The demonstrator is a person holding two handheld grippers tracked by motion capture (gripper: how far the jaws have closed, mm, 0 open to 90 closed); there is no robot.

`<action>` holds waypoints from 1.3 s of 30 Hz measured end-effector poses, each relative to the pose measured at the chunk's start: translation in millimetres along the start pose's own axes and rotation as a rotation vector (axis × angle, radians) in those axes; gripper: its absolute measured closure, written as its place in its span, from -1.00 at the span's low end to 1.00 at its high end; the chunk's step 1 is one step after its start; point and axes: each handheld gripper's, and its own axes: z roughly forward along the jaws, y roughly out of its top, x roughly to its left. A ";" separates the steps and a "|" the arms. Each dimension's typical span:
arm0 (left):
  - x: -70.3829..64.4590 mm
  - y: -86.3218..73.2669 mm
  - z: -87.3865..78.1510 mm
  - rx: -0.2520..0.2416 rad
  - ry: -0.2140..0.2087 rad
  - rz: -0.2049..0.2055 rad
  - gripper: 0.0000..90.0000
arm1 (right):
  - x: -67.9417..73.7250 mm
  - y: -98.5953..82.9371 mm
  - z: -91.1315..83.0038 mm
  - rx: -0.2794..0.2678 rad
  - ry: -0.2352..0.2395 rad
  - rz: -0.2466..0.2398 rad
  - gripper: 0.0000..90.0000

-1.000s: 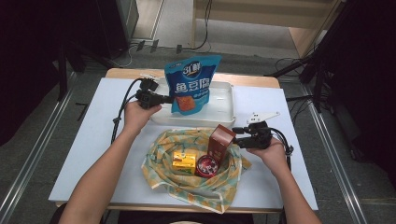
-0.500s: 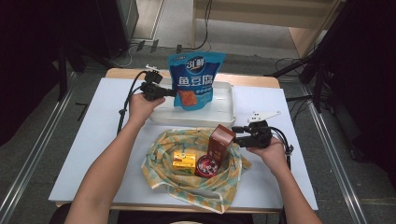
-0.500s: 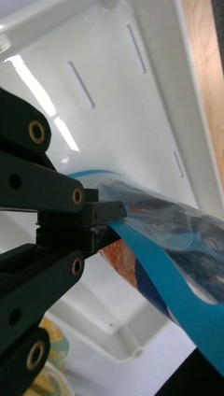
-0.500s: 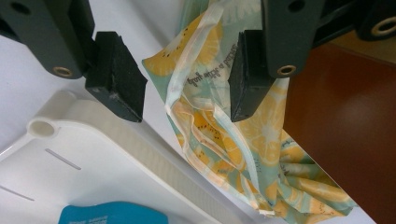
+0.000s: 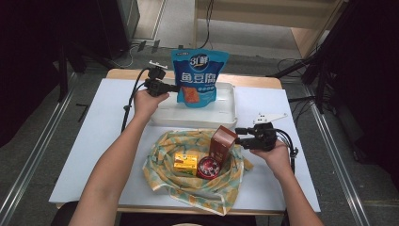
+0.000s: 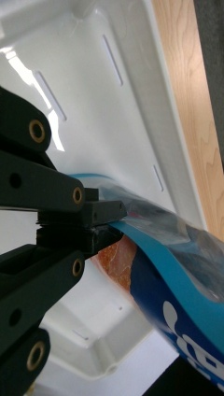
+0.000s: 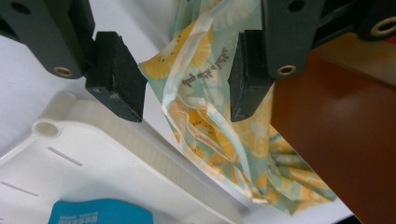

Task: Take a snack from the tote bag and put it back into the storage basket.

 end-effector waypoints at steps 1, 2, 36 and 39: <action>0.4 1.6 -0.1 0.006 0.004 0.005 1.00 | 0.4 -0.3 -0.9 -0.004 -0.003 -0.003 0.06; 1.5 2.0 -0.3 0.000 0.006 0.003 1.00 | 0.8 -0.9 -2.0 -0.009 -0.005 -0.002 0.06; -0.7 -26.2 -32.4 0.029 -0.079 0.042 0.60 | 9.1 -4.1 -12.4 -0.004 -0.050 -0.004 0.05; -4.3 -29.9 -35.7 0.036 -0.090 0.056 0.55 | 11.5 -4.5 -13.4 0.004 -0.055 -0.007 0.05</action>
